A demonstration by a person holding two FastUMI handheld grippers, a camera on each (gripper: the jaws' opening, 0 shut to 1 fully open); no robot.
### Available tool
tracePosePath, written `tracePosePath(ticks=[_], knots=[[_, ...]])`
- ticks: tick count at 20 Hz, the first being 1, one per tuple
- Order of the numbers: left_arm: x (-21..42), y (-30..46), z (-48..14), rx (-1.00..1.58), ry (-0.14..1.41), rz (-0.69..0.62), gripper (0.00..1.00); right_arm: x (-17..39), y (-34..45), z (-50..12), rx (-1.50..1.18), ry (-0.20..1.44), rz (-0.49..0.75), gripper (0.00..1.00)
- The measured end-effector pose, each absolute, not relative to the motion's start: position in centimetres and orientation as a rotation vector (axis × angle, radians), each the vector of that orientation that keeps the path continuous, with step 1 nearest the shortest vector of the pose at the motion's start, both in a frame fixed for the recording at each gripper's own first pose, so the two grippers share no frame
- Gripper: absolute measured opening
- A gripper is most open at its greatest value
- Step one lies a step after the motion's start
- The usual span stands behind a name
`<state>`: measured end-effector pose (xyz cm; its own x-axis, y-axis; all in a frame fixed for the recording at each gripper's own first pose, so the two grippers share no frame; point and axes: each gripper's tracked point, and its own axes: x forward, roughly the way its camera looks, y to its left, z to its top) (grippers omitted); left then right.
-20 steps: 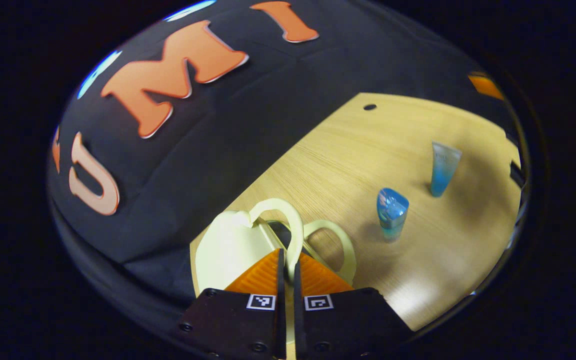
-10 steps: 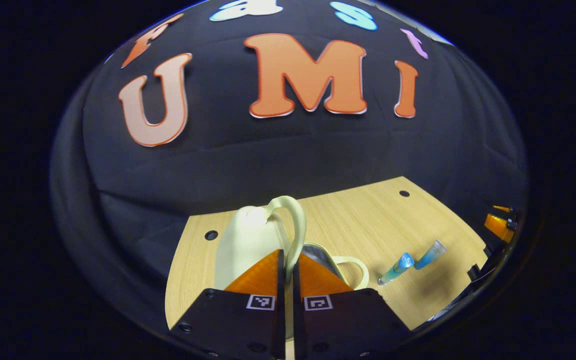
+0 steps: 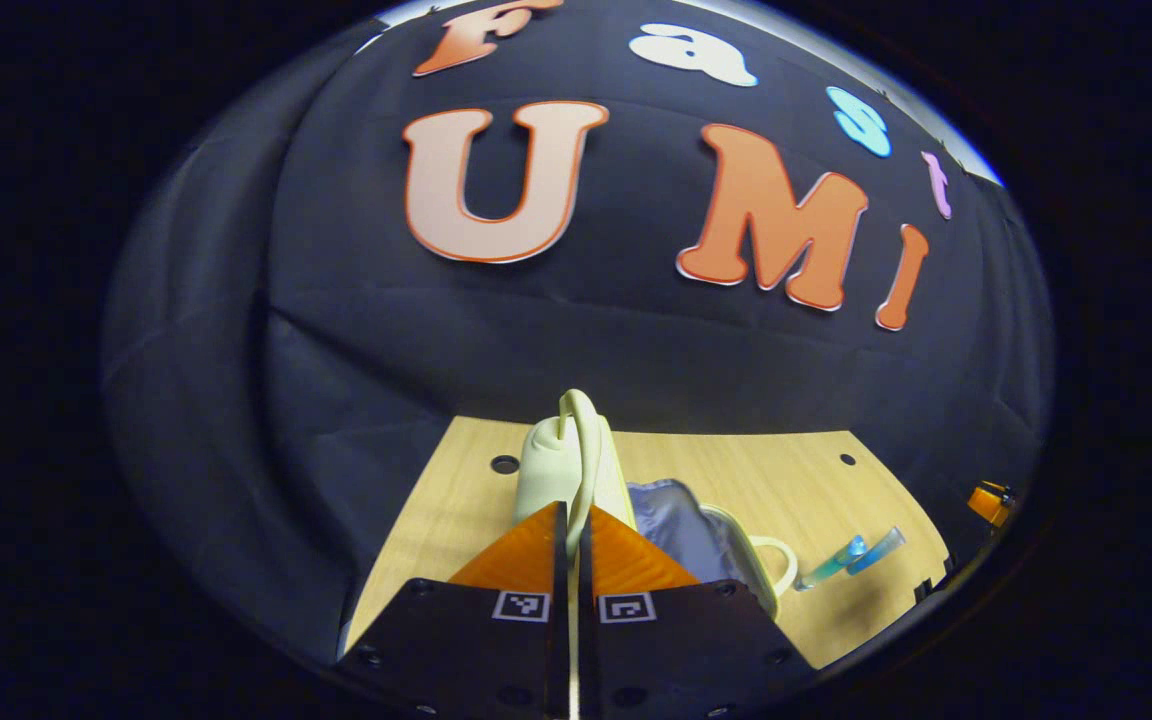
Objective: First open the suitcase, pack the skin care products into it, and then close the suitcase.
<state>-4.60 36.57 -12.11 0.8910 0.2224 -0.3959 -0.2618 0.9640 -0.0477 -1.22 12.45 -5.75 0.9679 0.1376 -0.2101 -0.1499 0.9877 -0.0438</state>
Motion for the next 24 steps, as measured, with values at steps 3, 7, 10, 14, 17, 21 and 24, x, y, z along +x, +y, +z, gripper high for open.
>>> tracePosePath(ticks=[3, 7, 10, 14, 17, 21, 24], knots=[[-6.5, 40.9, -13.5, -0.093, 0.414, 0.296, 0.04, -1.3, 13.4, -6.1, -0.070, 0.213, 0.148, 0.95], [-7.7, 46.7, -17.3, -0.091, 0.467, 0.358, 0.04, -1.4, 14.8, -6.9, -0.083, 0.238, 0.158, 0.95], [-8.6, 49.8, -21.0, -0.123, 0.507, 0.384, 0.04, -1.2, 15.6, -7.7, -0.075, 0.265, 0.167, 0.94], [-9.1, 54.1, -27.7, -0.163, 0.599, 0.426, 0.04, -0.9, 16.2, -8.9, -0.100, 0.295, 0.168, 0.95], [-10.3, 55.8, -32.3, -0.174, 0.674, 0.445, 0.05, -0.6, 16.7, -10.3, -0.129, 0.329, 0.169, 0.95], [-11.0, 57.4, -36.5, -0.203, 0.729, 0.484, 0.11, -0.4, 16.8, -11.3, -0.151, 0.351, 0.164, 0.95], [-10.4, 59.2, -37.2, -0.157, 0.710, 0.538, 0.24, -0.3, 16.9, -11.4, -0.150, 0.356, 0.160, 0.95]])
